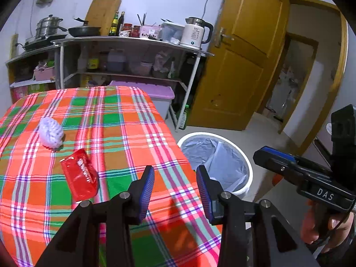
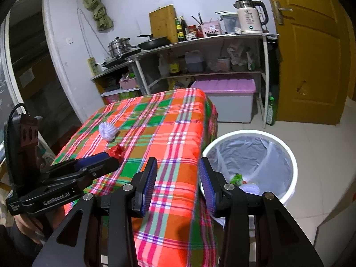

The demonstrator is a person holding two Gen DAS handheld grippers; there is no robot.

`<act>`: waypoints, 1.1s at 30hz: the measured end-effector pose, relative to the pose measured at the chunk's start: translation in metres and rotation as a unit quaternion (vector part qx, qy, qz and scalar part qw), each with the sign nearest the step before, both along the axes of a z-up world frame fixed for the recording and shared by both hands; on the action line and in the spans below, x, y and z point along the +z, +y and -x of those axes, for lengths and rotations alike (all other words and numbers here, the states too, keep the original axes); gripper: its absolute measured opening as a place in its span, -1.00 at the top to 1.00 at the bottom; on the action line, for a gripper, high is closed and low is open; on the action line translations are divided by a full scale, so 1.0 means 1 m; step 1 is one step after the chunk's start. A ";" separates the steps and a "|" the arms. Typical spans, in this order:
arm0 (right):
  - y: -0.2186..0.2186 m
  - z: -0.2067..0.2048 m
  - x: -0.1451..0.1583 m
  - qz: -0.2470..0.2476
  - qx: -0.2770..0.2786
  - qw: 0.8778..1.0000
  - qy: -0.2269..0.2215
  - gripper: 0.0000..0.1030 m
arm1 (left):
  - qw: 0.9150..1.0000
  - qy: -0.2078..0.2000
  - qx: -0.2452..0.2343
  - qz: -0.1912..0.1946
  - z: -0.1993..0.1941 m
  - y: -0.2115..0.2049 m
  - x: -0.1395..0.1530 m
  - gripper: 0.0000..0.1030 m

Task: Collect trash
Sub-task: 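Move both tools back over the red wrapper and foam net on the table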

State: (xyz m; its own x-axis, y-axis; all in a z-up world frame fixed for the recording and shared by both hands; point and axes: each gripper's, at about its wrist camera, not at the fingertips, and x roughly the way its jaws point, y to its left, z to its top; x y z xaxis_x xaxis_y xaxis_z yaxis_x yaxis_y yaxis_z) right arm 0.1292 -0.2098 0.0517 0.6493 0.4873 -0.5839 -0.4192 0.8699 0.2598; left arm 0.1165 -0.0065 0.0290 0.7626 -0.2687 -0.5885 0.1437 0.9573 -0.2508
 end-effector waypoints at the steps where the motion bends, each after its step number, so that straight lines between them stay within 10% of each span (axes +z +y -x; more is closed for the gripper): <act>1: 0.002 0.001 0.000 0.000 0.002 1.000 -0.001 0.22 | 1.000 0.000 0.002 0.000 0.001 0.002 0.000 0.25; 33: 0.065 -0.023 -0.022 0.016 0.066 0.997 0.028 0.22 | 0.993 0.039 0.111 0.007 0.008 0.090 -0.035 0.25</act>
State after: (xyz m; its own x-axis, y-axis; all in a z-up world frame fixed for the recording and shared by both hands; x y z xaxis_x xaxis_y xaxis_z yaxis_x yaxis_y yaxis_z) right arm 0.1520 -0.1452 0.0294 0.5466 0.5463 -0.6347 -0.5162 0.8166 0.2582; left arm 0.1090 0.0838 -0.0061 0.7567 -0.1075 -0.6449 -0.0902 0.9598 -0.2659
